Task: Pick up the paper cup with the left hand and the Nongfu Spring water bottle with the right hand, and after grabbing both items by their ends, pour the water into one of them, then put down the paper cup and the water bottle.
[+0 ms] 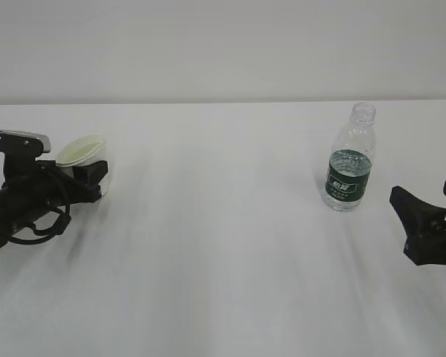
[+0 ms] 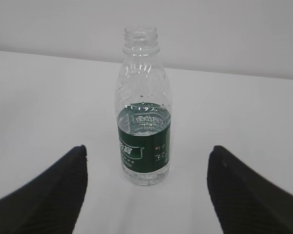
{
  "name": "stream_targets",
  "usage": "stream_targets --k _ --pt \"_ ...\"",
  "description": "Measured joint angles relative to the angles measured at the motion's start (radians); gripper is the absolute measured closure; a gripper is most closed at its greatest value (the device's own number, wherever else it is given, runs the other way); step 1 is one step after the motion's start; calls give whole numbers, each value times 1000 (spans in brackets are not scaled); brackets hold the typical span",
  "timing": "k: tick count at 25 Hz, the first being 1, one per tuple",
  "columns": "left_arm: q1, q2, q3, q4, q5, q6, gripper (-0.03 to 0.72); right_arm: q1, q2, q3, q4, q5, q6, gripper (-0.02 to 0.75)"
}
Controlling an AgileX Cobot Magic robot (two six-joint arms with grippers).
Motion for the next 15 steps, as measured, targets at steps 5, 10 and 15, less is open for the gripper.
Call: stream_targets --k 5,10,15 --pt "0 0 0 13 0 2 240 0 0 0 0 0 0 163" --pt "0 0 0 13 -2 2 213 0 0 0 -4 0 0 163" --pt "0 0 0 15 -2 2 165 0 0 0 -4 0 0 163"
